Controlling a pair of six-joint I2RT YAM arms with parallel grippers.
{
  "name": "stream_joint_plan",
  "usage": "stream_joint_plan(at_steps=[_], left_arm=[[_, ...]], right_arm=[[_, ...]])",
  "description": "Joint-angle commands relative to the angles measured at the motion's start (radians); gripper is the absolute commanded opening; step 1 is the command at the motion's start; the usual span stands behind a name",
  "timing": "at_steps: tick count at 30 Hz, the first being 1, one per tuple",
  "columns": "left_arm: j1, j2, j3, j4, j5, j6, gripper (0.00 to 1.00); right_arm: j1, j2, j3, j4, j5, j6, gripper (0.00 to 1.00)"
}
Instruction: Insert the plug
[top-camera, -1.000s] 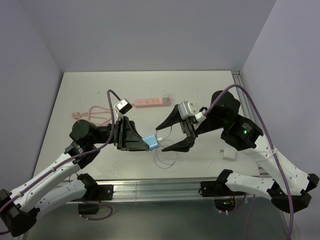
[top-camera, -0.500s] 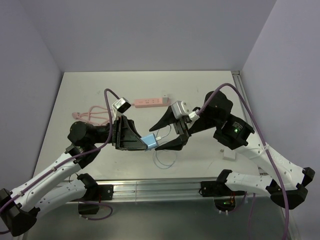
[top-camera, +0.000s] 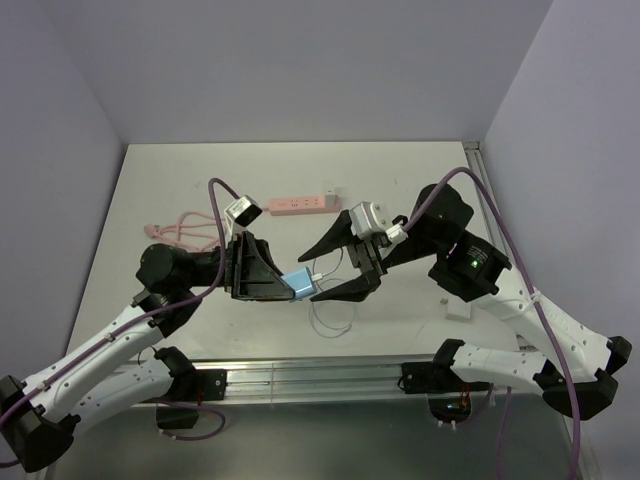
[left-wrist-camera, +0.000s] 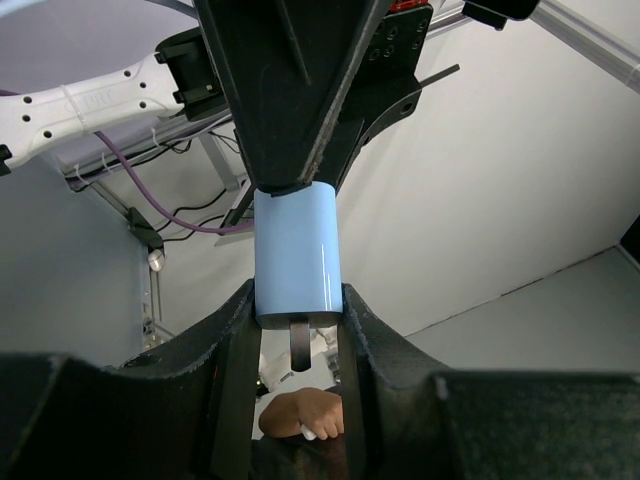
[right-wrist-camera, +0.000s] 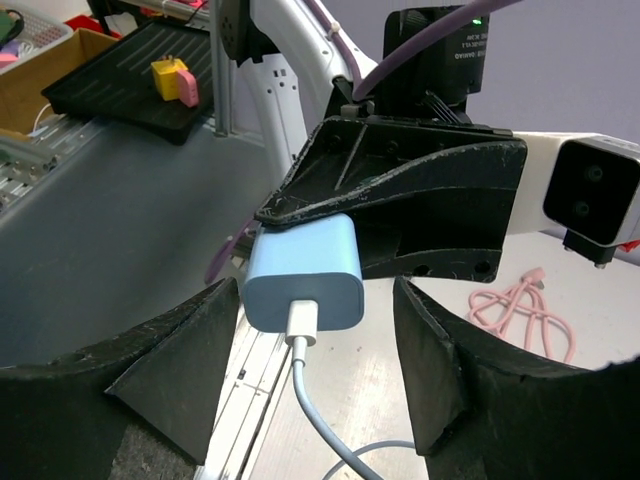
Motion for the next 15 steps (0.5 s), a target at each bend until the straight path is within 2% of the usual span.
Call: stream_joint_plan(at_steps=[1, 15], left_arm=[[0.003, -0.007, -0.005, 0.069, 0.007, -0.009, 0.00], [0.003, -0.008, -0.013, 0.092, 0.006, -0.018, 0.00]], right_arm=[[0.013, -0.003, 0.022, 0.030, -0.022, 0.005, 0.70], [0.024, 0.030, 0.039, 0.020, -0.040, 0.001, 0.56]])
